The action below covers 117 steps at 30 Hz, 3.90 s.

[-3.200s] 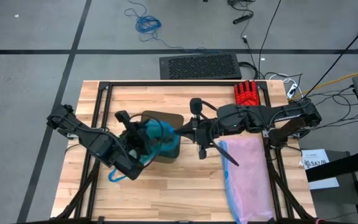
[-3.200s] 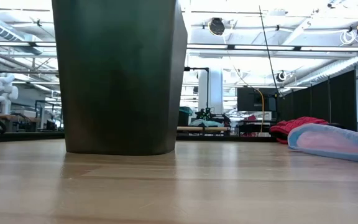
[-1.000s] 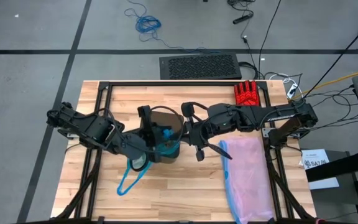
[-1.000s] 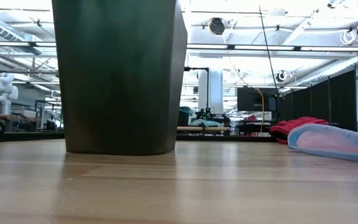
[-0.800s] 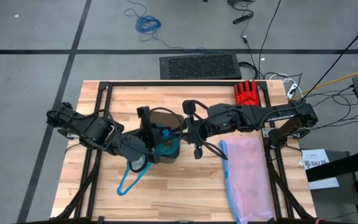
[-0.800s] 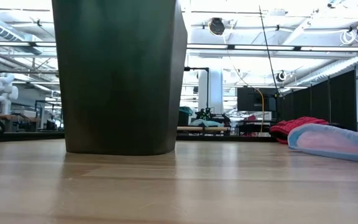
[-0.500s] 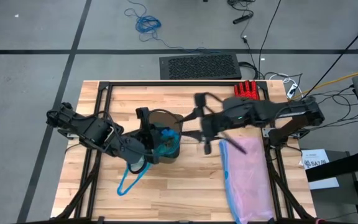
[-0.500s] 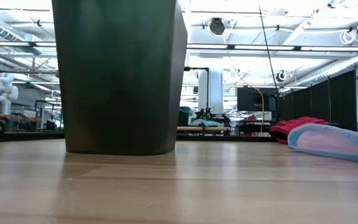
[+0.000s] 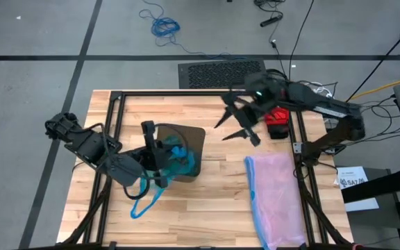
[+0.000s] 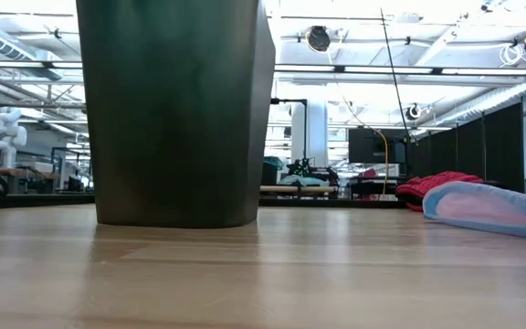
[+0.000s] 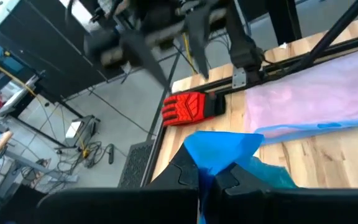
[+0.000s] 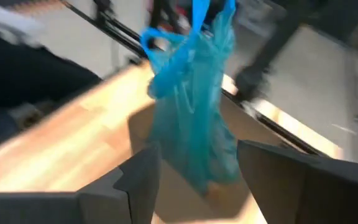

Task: Place trash/remove bag and relplace
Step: Close the blue trash bag

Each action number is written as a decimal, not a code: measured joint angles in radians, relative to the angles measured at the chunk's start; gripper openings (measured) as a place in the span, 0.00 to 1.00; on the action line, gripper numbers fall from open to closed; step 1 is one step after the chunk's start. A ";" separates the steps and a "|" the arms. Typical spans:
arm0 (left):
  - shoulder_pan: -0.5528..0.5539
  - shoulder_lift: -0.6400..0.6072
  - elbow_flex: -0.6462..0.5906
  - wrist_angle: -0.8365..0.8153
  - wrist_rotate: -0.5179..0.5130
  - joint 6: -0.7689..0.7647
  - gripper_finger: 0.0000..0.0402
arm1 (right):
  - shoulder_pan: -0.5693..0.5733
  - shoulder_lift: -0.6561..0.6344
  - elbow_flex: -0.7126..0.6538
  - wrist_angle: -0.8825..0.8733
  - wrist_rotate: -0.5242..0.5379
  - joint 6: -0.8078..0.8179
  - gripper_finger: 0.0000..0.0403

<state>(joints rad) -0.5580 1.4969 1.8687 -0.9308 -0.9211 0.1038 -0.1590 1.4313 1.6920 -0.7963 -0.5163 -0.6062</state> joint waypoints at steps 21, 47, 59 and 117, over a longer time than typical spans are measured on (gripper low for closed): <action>-0.046 -0.003 0.000 -0.005 0.000 0.015 0.00 | 0.028 0.444 0.000 0.680 -0.323 0.110 0.49; -0.191 -0.054 0.000 0.171 -0.143 0.193 0.00 | 0.027 0.544 0.001 0.639 -0.163 0.133 0.00; -0.281 -0.055 0.000 0.174 -0.259 0.195 0.00 | 0.021 0.524 0.002 0.546 -0.159 0.120 0.00; -0.295 -0.053 0.000 0.302 -0.271 0.283 0.14 | 0.187 0.492 0.000 0.769 0.187 0.121 0.00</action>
<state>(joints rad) -0.8526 1.4438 1.8687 -0.6290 -1.1924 0.3870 0.0283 1.9237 1.6917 -0.0277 -0.3289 -0.4854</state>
